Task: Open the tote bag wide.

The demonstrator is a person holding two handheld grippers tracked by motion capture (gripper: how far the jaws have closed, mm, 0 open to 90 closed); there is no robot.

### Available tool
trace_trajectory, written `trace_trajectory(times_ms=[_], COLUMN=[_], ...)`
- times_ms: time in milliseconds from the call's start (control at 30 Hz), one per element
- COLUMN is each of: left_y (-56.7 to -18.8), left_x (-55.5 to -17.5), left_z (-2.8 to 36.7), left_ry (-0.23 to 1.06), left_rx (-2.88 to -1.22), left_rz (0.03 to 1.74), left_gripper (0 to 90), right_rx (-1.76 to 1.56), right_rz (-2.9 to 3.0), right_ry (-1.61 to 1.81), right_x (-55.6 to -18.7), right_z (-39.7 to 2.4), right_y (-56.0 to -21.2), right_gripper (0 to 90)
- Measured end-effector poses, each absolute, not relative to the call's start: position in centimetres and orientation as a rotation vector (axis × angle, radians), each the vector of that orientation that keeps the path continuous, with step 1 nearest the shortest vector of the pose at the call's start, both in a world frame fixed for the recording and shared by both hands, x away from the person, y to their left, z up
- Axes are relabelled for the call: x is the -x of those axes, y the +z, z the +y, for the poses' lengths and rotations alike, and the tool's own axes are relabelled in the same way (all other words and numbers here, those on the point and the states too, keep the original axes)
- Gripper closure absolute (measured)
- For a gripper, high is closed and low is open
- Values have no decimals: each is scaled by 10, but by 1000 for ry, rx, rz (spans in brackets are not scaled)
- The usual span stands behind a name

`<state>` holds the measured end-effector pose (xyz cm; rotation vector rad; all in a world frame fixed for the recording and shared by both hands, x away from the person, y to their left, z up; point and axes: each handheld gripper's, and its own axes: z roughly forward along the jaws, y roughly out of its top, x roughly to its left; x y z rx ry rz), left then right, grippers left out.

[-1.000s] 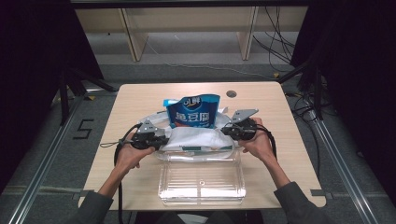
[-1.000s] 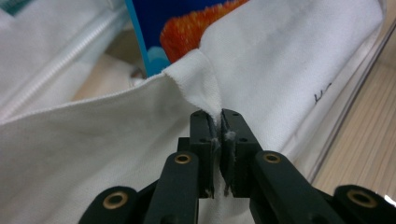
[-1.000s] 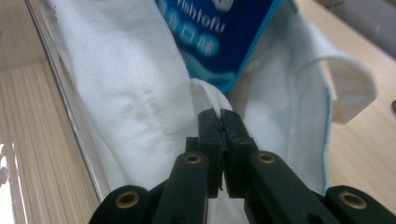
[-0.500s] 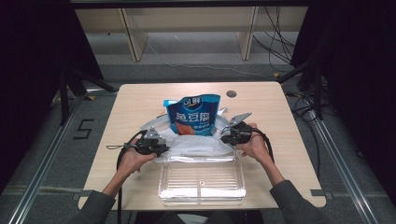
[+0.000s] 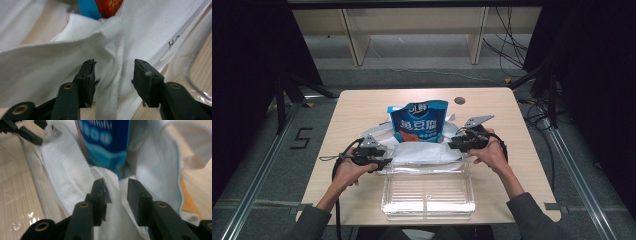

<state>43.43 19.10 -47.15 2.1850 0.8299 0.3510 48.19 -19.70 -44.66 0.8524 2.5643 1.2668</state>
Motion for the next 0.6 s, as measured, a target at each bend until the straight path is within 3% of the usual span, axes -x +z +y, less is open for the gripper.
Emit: trace_trajectory(times_ms=[100,267,600], left_y=[-462,-436,-416], left_x=[-431,-432,-467], left_z=[195,219,240], left_ry=[355,409,473], left_rx=[-2146,-2054,-1906], left_rz=[842,865,1017], left_gripper=[406,385,379], right_rx=[-842,-847,-893], right_rz=[2540,2442,2372], right_ry=[1289,1334,1177], right_x=[-479,-474,-499], right_z=[-199,-210,-206], right_y=[-436,-411,-419], right_gripper=[631,584,640])
